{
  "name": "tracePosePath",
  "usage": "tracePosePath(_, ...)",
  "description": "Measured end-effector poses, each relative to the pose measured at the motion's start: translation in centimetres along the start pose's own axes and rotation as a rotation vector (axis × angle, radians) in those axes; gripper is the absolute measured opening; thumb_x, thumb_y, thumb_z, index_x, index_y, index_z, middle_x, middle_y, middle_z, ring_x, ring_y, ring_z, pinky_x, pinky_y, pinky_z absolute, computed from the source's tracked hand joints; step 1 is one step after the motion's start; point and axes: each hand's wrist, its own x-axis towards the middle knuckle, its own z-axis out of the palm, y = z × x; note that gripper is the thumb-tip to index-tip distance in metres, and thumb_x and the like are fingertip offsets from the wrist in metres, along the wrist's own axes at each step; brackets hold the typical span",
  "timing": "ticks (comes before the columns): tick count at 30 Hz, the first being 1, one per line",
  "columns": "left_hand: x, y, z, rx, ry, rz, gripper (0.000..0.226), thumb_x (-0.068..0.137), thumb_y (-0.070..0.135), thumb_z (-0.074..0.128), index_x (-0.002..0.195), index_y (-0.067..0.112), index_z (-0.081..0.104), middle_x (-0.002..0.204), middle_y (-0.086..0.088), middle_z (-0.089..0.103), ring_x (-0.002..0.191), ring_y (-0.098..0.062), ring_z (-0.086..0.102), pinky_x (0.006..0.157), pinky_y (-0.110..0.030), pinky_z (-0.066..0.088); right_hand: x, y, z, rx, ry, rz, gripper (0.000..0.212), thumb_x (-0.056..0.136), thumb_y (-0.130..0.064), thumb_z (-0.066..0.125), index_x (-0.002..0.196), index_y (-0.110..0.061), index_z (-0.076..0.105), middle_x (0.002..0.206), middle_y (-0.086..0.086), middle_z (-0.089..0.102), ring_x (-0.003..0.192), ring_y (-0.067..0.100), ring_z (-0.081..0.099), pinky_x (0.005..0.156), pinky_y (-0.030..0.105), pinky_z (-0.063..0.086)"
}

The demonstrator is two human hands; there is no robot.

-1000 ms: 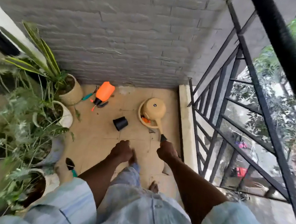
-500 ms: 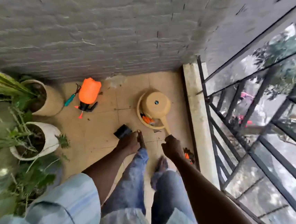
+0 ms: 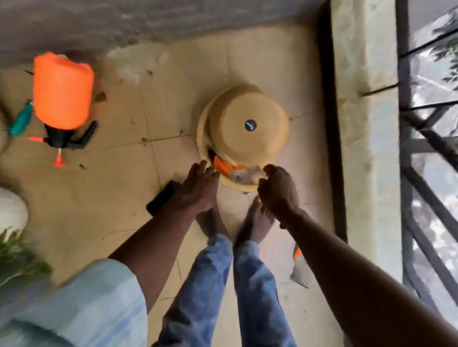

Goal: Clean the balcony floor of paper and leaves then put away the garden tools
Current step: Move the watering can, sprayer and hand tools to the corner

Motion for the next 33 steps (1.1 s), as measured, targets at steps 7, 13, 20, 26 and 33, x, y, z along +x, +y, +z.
tracePosePath(7,7.0,-0.7,6.0,0.304,0.194,0.137,0.067,0.088,0.028,0.01,0.116,0.009,0.067,0.121,-0.014,0.065,0.12,-0.03,0.056,0.111,-0.04,0.035,3.3,3.2,2.9,-0.001,0.057,-0.025,0.039,0.084,-0.004,0.048,0.122,-0.008,0.058,0.125,0.014,0.057,0.104,0.037,0.058,0.082,0.042,0.051)
tracePosePath(13,2.1,0.9,-0.6,0.251,0.143,0.203,0.021,0.07,0.024,0.055,0.071,0.015,0.074,0.071,-0.003,0.07,0.071,-0.02,0.067,0.076,-0.028,0.053,-0.9,3.0,-0.7,-0.009,0.111,-0.014,0.037,0.088,-0.008,0.052,0.125,-0.009,0.057,0.127,0.013,0.055,0.1,0.035,0.061,0.08,0.042,0.053)
tracePosePath(20,-5.5,2.4,-15.1,0.06,0.166,0.196,0.027,0.097,0.027,0.048,0.12,0.018,0.057,0.123,-0.005,0.062,0.116,-0.026,0.056,0.098,-0.034,0.036,-9.3,-1.7,-9.4,-0.041,0.192,-0.004,0.041,0.087,-0.009,0.052,0.128,-0.01,0.055,0.131,0.012,0.053,0.105,0.036,0.06,0.08,0.04,0.051)
tracePosePath(26,-19.9,0.4,-23.8,-0.54,0.11,-0.129,0.039,0.093,0.03,0.057,0.125,0.009,0.057,0.128,-0.017,0.059,0.113,-0.034,0.058,0.09,-0.038,0.049,-19.2,-8.9,-17.5,-0.135,0.056,-0.052,0.037,0.085,-0.008,0.054,0.121,-0.003,0.059,0.122,0.021,0.06,0.108,0.036,0.059,0.084,0.038,0.051)
tracePosePath(33,-37.8,2.1,-22.5,-1.158,0.328,-0.451,0.046,0.088,0.04,0.063,0.12,0.007,0.059,0.119,-0.015,0.063,0.109,-0.033,0.06,0.079,-0.03,0.044,-30.3,-16.7,-20.3,-0.196,-0.092,-0.243,0.032,0.083,-0.009,0.054,0.114,-0.006,0.062,0.115,0.018,0.065,0.106,0.034,0.062,0.082,0.034,0.051)
